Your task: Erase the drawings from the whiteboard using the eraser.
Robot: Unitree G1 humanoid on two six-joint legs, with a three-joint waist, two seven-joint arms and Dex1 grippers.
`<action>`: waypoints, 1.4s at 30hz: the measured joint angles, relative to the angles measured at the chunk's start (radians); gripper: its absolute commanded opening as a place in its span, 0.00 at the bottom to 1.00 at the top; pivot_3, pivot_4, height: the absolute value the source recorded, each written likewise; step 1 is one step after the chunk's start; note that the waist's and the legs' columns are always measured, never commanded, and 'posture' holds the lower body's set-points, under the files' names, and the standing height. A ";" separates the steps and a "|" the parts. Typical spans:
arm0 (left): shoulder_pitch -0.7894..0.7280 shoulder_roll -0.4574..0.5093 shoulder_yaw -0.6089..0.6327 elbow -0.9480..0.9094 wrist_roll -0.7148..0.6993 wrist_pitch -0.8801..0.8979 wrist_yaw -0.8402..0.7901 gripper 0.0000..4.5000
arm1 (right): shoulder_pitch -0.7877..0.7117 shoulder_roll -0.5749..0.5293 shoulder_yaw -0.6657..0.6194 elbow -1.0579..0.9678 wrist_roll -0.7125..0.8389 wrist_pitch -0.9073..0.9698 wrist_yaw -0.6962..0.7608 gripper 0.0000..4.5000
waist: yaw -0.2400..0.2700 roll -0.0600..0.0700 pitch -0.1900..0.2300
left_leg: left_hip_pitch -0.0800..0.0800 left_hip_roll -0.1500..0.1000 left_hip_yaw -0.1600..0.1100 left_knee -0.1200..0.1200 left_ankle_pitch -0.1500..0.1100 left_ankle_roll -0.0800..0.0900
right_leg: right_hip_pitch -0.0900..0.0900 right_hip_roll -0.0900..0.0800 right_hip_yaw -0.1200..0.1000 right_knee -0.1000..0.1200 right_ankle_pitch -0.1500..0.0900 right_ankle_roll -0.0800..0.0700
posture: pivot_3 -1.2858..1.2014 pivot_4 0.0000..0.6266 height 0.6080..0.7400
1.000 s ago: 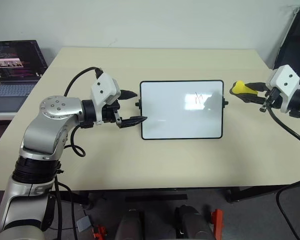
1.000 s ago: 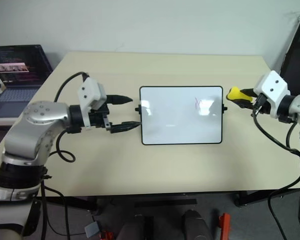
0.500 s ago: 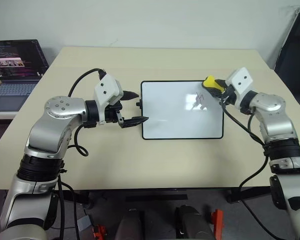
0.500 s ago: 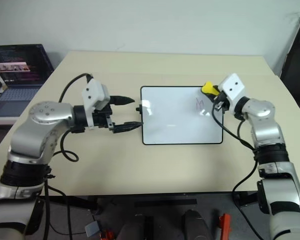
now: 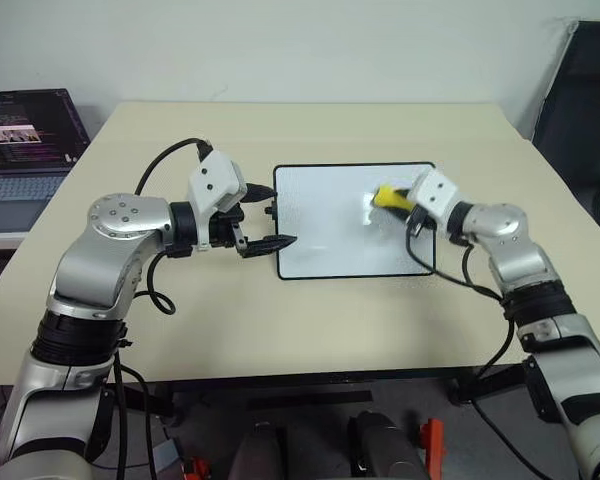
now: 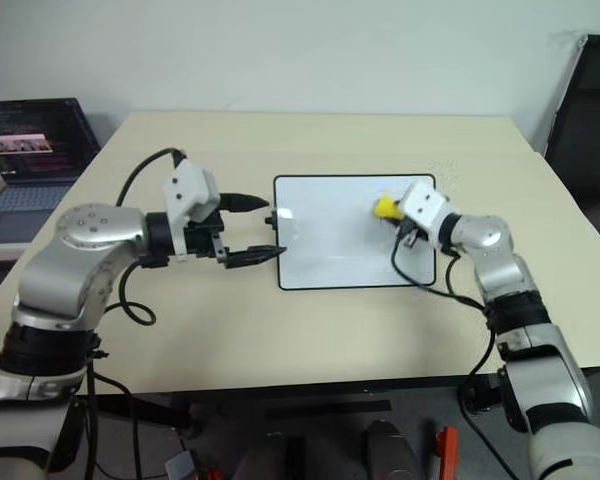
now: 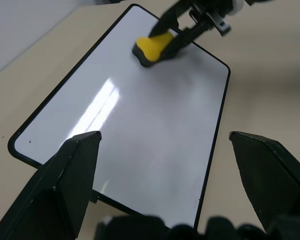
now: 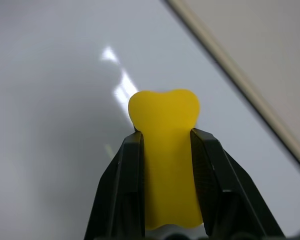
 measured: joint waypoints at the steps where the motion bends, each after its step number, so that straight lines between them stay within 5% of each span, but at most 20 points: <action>1: 0.003 0.000 0.000 -0.004 0.000 0.002 0.000 1.00 | 0.018 0.001 0.009 -0.022 0.000 0.012 0.016 0.21 | -0.002 0.000 0.000 | 0.001 0.000 0.000 0.000 0.000 0.000 | 0.002 0.000 0.000 0.000 0.000 0.000 | 0.52 0.24 1.00; 9: 0.003 0.000 0.005 -0.010 0.000 0.004 0.002 1.00 | 0.006 0.009 0.023 -0.009 0.000 0.048 0.019 0.21 | -0.010 0.000 0.000 | 0.013 0.000 0.000 0.000 0.001 0.001 | 0.013 0.000 0.001 -0.002 -0.002 -0.006 | 0.52 0.24 1.00; 20: 0.003 -0.005 0.004 -0.010 0.001 0.003 0.003 1.00 | -0.176 0.043 -0.016 0.159 -0.080 0.037 -0.258 0.21 | -0.015 0.000 0.000 | 0.012 0.000 0.001 -0.004 0.000 0.001 | 0.011 0.000 0.001 -0.003 -0.002 -0.003 | 0.52 0.24 1.00; 34: 0.003 -0.022 0.004 -0.010 0.001 0.001 0.005 1.00 | 0.046 0.062 0.090 -0.194 -0.033 0.175 0.035 0.21 | -0.010 0.000 0.001 | 0.013 0.000 0.000 -0.007 0.000 0.001 | 0.011 0.000 0.000 -0.003 -0.005 -0.007 | 0.52 0.24 1.00; 42: -0.007 -0.134 -0.042 -0.009 -0.003 -0.002 0.002 1.00 | 0.139 -0.097 -0.327 -0.451 0.349 0.461 0.085 0.21 | 0.027 0.002 0.003 | -0.010 -0.001 -0.001 -0.005 0.000 0.000 | -0.009 -0.001 -0.002 -0.003 0.000 -0.005 | 0.52 0.24 1.00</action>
